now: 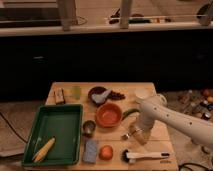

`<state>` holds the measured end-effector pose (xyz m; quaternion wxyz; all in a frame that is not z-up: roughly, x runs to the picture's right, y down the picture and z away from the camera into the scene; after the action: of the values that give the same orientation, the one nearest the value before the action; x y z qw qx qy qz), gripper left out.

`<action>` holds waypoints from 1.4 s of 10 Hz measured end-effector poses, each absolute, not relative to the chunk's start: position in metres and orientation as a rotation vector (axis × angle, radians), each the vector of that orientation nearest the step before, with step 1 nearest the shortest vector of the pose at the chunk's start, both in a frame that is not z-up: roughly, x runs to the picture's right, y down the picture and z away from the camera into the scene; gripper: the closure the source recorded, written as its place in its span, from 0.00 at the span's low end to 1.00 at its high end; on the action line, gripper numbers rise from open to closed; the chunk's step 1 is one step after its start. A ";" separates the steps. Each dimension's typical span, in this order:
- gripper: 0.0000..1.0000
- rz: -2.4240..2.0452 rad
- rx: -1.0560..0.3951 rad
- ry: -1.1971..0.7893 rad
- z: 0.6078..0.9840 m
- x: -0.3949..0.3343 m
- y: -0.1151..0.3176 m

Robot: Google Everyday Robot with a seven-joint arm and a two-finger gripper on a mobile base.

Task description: Place fork in tray

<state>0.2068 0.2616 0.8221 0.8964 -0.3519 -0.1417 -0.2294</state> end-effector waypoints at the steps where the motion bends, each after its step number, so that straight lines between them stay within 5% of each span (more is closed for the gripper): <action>1: 0.90 -0.478 -0.729 -0.294 0.821 0.206 0.260; 3: 1.00 -0.477 -0.739 -0.287 0.818 0.212 0.262; 14: 1.00 -0.440 -0.705 -0.325 0.805 0.217 0.246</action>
<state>0.2170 0.2455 0.8045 0.9022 -0.3407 -0.1570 -0.2127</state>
